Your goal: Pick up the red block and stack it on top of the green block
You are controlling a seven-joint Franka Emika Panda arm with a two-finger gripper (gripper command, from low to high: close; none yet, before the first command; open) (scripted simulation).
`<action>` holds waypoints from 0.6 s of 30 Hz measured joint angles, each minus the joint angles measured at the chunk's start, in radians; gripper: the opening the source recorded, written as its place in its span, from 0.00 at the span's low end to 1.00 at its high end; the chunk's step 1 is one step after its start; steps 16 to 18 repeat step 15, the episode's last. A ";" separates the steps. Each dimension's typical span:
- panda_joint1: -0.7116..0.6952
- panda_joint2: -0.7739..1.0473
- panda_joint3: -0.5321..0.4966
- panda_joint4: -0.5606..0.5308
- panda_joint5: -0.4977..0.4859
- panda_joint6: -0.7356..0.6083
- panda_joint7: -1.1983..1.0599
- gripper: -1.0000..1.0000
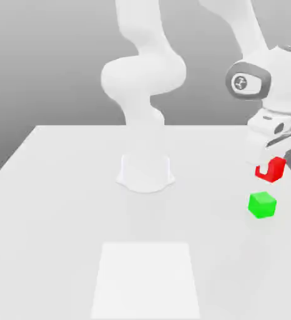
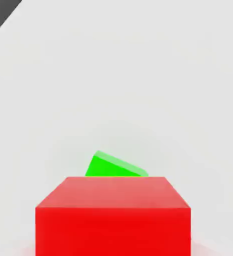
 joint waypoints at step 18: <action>-0.051 0.239 -0.027 0.003 -0.328 0.210 0.232 1.00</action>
